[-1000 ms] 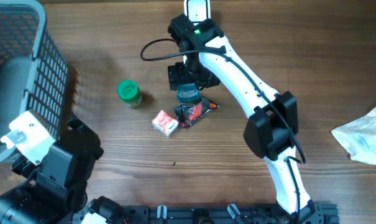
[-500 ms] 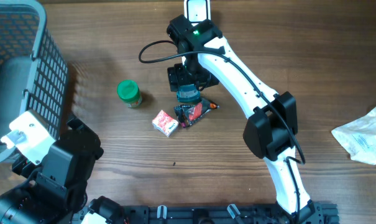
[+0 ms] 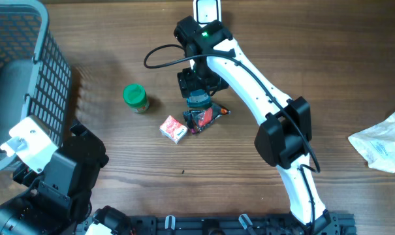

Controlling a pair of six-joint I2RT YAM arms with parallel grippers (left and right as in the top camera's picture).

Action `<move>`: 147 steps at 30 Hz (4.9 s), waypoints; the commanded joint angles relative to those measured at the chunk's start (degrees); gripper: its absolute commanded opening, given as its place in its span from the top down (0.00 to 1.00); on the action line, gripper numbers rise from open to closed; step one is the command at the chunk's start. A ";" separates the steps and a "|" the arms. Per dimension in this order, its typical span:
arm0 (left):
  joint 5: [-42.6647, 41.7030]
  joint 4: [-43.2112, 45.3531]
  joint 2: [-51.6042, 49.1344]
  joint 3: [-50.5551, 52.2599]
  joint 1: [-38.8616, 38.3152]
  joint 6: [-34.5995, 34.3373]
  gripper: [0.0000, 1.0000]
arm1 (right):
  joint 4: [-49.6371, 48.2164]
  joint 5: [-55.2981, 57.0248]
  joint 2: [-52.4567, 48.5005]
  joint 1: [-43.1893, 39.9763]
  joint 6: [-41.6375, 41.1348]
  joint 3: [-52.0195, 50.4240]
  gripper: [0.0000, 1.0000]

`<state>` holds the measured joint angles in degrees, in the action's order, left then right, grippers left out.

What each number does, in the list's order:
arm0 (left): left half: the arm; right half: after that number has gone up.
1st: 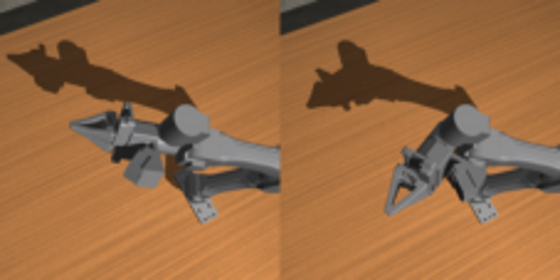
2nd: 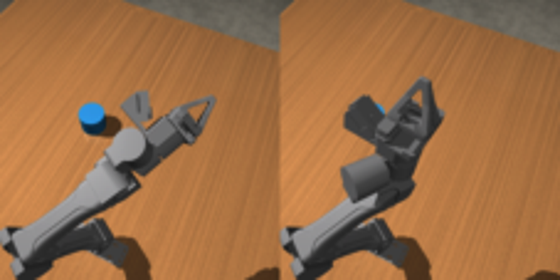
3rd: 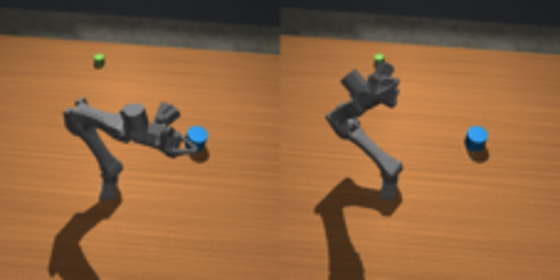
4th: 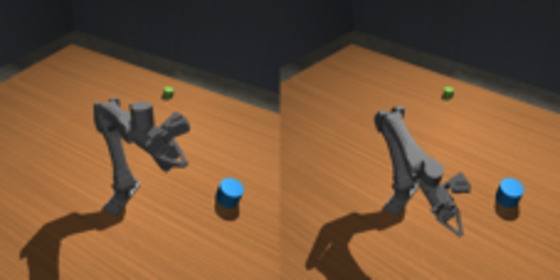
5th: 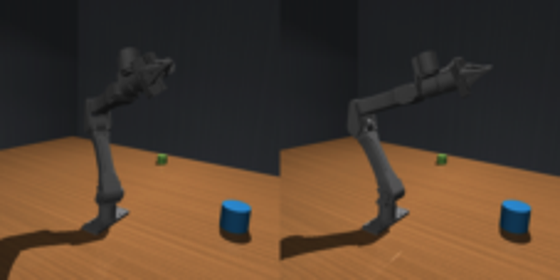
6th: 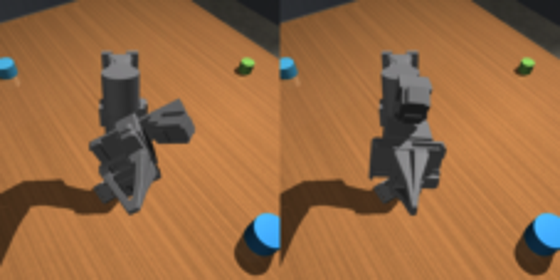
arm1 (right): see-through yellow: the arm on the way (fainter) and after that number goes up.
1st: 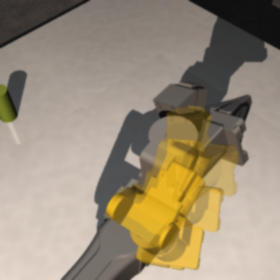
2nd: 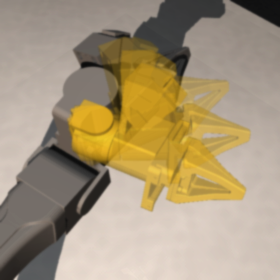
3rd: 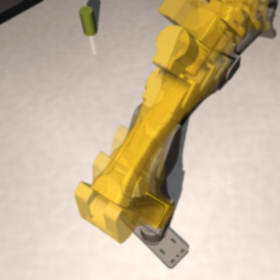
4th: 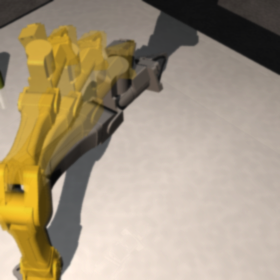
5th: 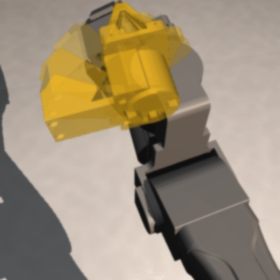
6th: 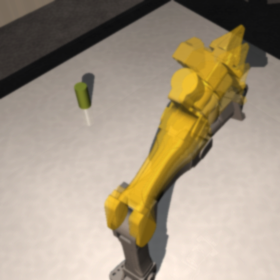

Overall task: Scan the item barcode
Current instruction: 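Lift the Listerine bottle slightly with the right gripper, then raise the bottle with the right gripper and swing it toward the scanner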

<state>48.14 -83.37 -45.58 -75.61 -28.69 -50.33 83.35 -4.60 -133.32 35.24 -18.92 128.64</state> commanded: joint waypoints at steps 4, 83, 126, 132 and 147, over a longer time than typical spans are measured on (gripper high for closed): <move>0.74 -0.04 -0.17 -0.42 0.52 -1.18 0.00 | -0.09 1.40 -1.46 0.92 0.94 1.44 0.30; 0.28 -1.14 -0.17 -0.42 0.52 -1.18 0.00 | -2.89 1.73 -3.30 0.92 12.55 0.79 0.00; -0.79 -1.33 -0.17 -0.42 0.52 -1.60 0.00 | -2.29 -1.84 -1.38 0.96 74.71 2.99 0.11; -0.79 -1.31 -0.17 -0.42 0.52 -1.60 0.00 | -5.60 0.15 -1.60 0.96 75.95 -3.32 0.11; -0.79 -1.33 -0.17 -0.42 0.52 -1.60 0.00 | -10.99 4.15 -0.24 0.96 68.39 -3.50 0.62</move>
<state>47.64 -84.68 -45.58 -75.61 -28.69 -50.54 73.01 -3.11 -133.38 36.34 53.19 126.87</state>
